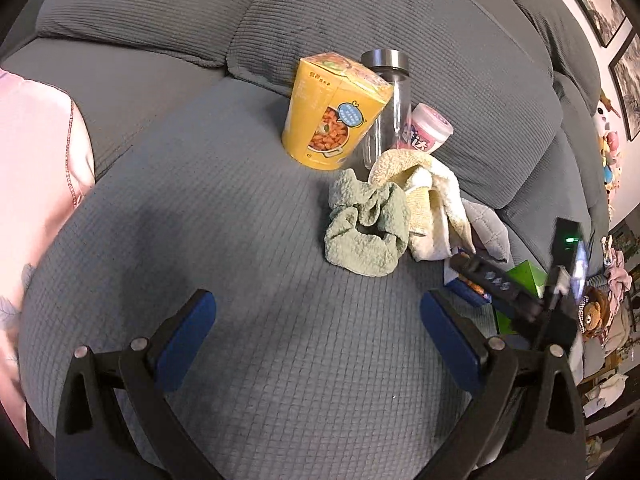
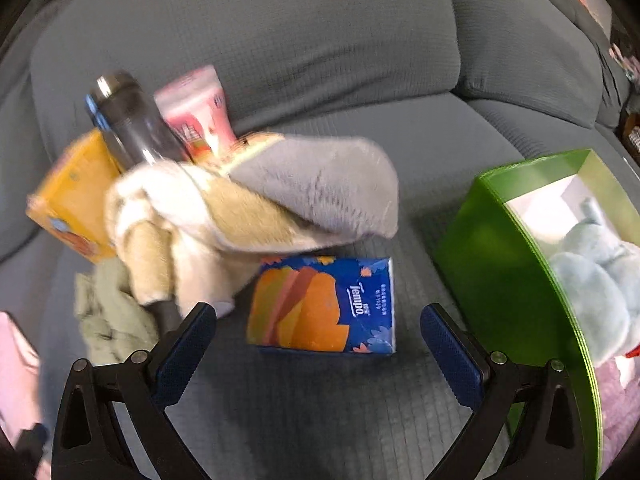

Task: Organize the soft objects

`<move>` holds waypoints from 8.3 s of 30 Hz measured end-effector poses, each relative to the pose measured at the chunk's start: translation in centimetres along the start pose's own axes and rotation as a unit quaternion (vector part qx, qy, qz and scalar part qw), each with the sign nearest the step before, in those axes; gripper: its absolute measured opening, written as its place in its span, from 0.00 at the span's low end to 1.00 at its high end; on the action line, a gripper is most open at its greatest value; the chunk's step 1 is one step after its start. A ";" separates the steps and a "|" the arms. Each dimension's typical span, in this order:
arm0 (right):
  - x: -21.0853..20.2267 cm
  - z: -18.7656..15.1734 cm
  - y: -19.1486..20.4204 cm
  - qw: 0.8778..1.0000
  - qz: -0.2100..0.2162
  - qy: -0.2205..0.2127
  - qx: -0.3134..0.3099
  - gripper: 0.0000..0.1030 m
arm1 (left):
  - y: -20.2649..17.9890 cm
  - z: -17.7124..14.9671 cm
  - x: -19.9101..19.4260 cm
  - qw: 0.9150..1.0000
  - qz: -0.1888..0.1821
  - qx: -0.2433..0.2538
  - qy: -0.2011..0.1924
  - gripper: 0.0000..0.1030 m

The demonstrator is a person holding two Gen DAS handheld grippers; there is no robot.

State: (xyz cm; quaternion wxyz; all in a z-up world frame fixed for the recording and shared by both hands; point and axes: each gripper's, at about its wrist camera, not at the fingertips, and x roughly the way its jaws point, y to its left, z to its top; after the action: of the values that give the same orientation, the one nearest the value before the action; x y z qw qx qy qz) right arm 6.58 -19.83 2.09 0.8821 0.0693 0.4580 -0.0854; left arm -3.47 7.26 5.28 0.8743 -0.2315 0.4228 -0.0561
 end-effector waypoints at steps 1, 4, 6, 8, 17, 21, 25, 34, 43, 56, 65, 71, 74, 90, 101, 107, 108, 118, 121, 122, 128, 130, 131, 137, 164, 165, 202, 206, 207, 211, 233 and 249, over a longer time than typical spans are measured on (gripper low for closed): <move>0.3 -0.1 -0.1 1.000 -0.007 0.000 0.001 0.88 | 0.0 0.0 -0.1 1.000 0.001 0.002 0.000 0.98; 0.7 -0.3 -0.2 1.000 -0.017 0.006 -0.011 0.73 | 0.0 0.0 0.2 1.000 0.001 0.004 0.003 0.98; 0.3 -0.4 0.0 0.999 -0.021 0.005 -0.026 0.73 | -0.1 -0.2 0.4 1.000 -0.003 0.001 0.007 0.98; -0.4 -0.7 0.1 0.999 0.003 0.019 -0.031 0.73 | -0.1 -0.3 0.6 1.000 -0.008 0.001 0.016 0.98; -6.2 -3.7 2.4 0.981 0.141 0.059 -0.117 0.73 | -0.2 -0.6 0.3 1.000 -0.007 0.006 0.015 0.98; -5.8 -5.5 3.6 0.971 0.176 0.098 -0.128 0.73 | -0.3 -0.6 0.2 1.000 -0.007 0.006 0.015 0.98; -4.8 -6.6 4.1 0.970 0.163 0.116 -0.140 0.74 | -0.5 -0.8 0.4 1.000 -0.008 0.011 0.022 0.98; -6.6 -4.9 0.7 0.976 0.183 0.084 -0.087 0.84 | -0.8 -1.2 0.4 1.000 -0.019 0.007 0.020 0.98; -6.7 -3.8 -2.1 0.963 0.257 0.076 -0.009 0.80 | -3.4 -2.9 2.0 0.995 -0.065 0.036 0.069 0.90; -2.9 -5.2 0.2 0.958 0.251 0.138 -0.004 0.51 | -6.2 -5.4 5.6 0.982 -0.101 0.077 0.141 0.43; -4.2 -4.9 0.1 0.963 0.247 0.109 -0.015 0.49 | -7.8 -5.1 4.2 0.984 -0.098 0.106 0.101 0.39; -9.3 -3.6 -0.5 0.965 0.260 0.028 -0.034 0.49 | -9.9 -4.0 0.3 0.982 -0.124 0.134 0.040 0.39; -11.9 -3.2 -1.1 0.964 0.263 -0.013 -0.035 0.49 | -11.7 -3.7 -1.5 0.980 -0.124 0.154 0.010 0.40; -20.7 -2.9 -13.9 0.957 0.223 -0.173 0.064 0.49 | -25.1 -5.9 -4.4 0.935 -0.195 0.294 -0.040 0.40; -20.2 -3.9 -21.1 0.961 0.159 -0.172 0.150 0.50 | -31.0 -9.1 -0.9 0.910 -0.247 0.332 0.020 0.40; -18.6 -4.4 -23.5 0.963 0.131 -0.144 0.188 0.50 | -32.6 -10.3 1.6 0.904 -0.260 0.332 0.071 0.40; -18.2 -4.4 -23.9 0.963 0.126 -0.136 0.194 0.50 | -32.9 -10.5 2.0 0.903 -0.261 0.331 0.080 0.40; -14.9 -4.9 -25.8 0.969 0.073 -0.069 0.225 0.50 | -33.7 -12.2 6.0 0.899 -0.265 0.305 0.167 0.38; -14.1 -5.0 -26.0 0.969 0.065 -0.054 0.231 0.50 | -33.5 -12.6 6.8 0.900 -0.263 0.293 0.186 0.38; -13.9 -5.0 -26.1 0.969 0.063 -0.050 0.233 0.50 | -33.5 -12.6 6.8 0.900 -0.264 0.291 0.189 0.38; -13.9 -5.1 -26.3 0.968 0.048 -0.042 0.244 0.50 | -33.2 -12.6 6.4 0.900 -0.266 0.284 0.197 0.41; -14.3 -5.1 -26.4 0.967 0.049 -0.049 0.244 0.52 | -33.0 -12.1 6.3 0.900 -0.271 0.279 0.198 0.41; -14.6 -5.2 -26.4 0.967 0.049 -0.055 0.244 0.55 | -32.8 -11.9 6.1 0.901 -0.274 0.276 0.193 0.43; -16.8 -4.9 -25.6 0.966 0.058 -0.103 0.232 0.71 | -31.6 -10.4 4.0 0.908 -0.275 0.273 0.160 0.65; -20.0 -2.5 -16.5 0.953 0.174 -0.188 0.159 1.00 | -11.8 -1.8 -1.9 0.985 -0.089 0.147 -0.007 0.99; -19.8 -2.4 -16.1 0.954 0.175 -0.185 0.156 1.00 | -10.7 -1.8 -1.5 0.987 -0.084 0.139 -0.001 0.99; 10.4 12.6 1.1 0.955 0.156 0.151 0.203 0.45 | 1.5 1.6 1.2 0.999 0.001 -0.035 0.003 0.98; 9.7 12.1 0.6 0.957 0.169 0.126 0.200 0.31 | 1.5 1.6 1.2 0.999 0.006 -0.032 0.003 0.98; 9.2 12.0 0.2 0.956 0.175 0.118 0.203 0.27 | 1.5 1.6 1.2 0.999 0.006 -0.034 0.002 0.98; 6.7 11.9 -1.1 0.957 0.191 0.087 0.198 0.26 | 1.6 1.6 1.3 0.999 0.008 -0.036 0.002 0.98; -6.5 -5.1 1.9 0.947 0.290 0.133 -0.011 0.27 | 1.2 1.1 0.6 1.000 0.025 -0.007 -0.001 0.98; -7.3 -4.4 -1.4 0.971 0.229 0.072 -0.002 0.63 | -3.5 -2.1 2.5 0.993 -0.066 0.065 0.080 0.84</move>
State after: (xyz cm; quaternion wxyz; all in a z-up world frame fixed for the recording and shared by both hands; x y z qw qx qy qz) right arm -1.34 -19.66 5.49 0.8431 0.1763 0.4925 0.1249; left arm -3.12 2.64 3.97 0.8455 -0.1967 0.4701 -0.1595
